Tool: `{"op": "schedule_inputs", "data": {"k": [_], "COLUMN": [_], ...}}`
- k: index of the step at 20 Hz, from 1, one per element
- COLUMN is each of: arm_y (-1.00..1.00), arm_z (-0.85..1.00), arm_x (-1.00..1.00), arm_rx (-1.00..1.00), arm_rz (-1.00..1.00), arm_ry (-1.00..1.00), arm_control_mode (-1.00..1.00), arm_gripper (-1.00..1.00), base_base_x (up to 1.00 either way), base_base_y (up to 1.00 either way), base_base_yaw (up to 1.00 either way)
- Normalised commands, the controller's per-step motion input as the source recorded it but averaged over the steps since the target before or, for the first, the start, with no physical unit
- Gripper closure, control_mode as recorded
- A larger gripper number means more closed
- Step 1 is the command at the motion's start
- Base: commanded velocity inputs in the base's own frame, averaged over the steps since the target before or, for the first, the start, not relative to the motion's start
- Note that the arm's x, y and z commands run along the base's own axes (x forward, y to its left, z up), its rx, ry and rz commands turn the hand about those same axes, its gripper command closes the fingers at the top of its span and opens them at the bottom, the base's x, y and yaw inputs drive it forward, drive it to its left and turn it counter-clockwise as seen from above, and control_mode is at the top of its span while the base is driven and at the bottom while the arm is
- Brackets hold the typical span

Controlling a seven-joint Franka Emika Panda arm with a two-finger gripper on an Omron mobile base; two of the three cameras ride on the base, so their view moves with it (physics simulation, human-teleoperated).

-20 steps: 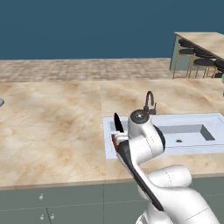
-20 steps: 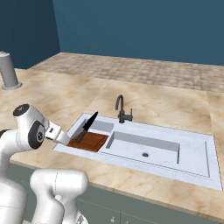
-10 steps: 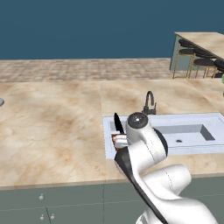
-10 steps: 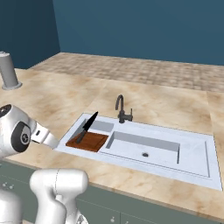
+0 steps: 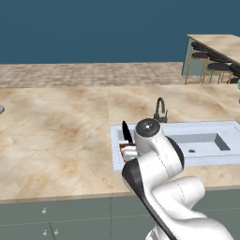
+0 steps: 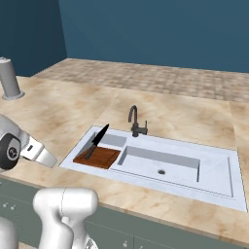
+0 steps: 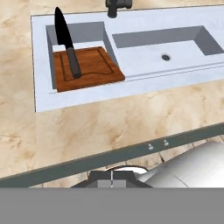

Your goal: Move the cutting board and knife to the sink. Then move spray from the cabinet to the counter.

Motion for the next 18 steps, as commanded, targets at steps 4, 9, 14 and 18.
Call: {"op": "schedule_inputs", "data": {"k": [4,9,14,18], "arm_y": [0.12,0.13,0.01,0.0], "arm_z": [0.0,0.0,0.0,0.0], "arm_x": [-0.37,-0.16,0.0,0.0], "arm_rx": [0.0,0.0,0.0,0.0], "arm_rz": [0.0,0.0,0.0,0.0], "arm_ry": [-0.03,0.0,0.0,0.0], "arm_control_mode": [-1.0,-1.0,-1.0,-1.0], "arm_gripper": [1.0,1.0,1.0,1.0], "base_base_x": [0.0,0.0,0.0,0.0], "base_base_y": [0.0,0.0,0.0,0.0], "base_base_yaw": [0.0,0.0,0.0,0.0]}}
